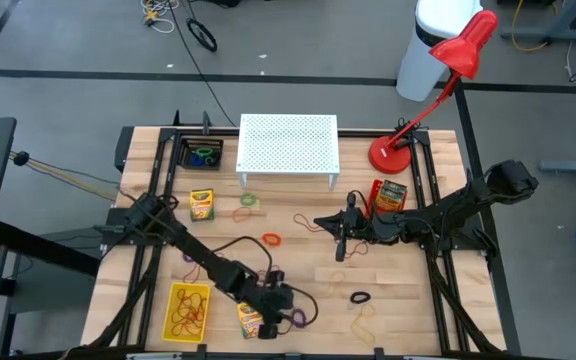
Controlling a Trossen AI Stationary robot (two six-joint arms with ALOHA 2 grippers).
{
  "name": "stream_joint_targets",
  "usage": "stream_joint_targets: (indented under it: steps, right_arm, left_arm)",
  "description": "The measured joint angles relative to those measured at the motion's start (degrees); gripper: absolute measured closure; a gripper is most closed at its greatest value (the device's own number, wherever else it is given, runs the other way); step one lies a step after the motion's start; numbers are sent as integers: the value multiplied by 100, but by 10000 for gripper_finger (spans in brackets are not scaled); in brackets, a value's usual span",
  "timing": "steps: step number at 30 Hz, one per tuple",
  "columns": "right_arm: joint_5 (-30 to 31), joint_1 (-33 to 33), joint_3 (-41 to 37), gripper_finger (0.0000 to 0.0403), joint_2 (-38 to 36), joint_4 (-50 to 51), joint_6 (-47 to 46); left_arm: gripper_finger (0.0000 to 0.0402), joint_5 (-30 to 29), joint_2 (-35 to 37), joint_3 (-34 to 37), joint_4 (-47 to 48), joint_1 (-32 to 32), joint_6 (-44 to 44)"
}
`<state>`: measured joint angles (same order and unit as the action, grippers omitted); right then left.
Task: Pick & Place Office Desk Supplies
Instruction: Put the bottom purple spring rubber band into the black bin
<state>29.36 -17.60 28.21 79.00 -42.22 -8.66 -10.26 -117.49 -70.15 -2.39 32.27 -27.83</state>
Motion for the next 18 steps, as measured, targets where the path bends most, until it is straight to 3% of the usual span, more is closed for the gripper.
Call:
stream_joint_targets:
  steps: [3,6,18]
  right_arm:
    - [0,-1,0,397,0,20,1]
    - [0,1,0,397,0,31,2]
    - [-2,0,0,397,0,91,2]
  left_arm:
    - [255,96,0,2,6,-35,-788]
    - [255,-241,0,1,7,-33,-1255]
    - [253,-543,-347,-454,172,213,-1743]
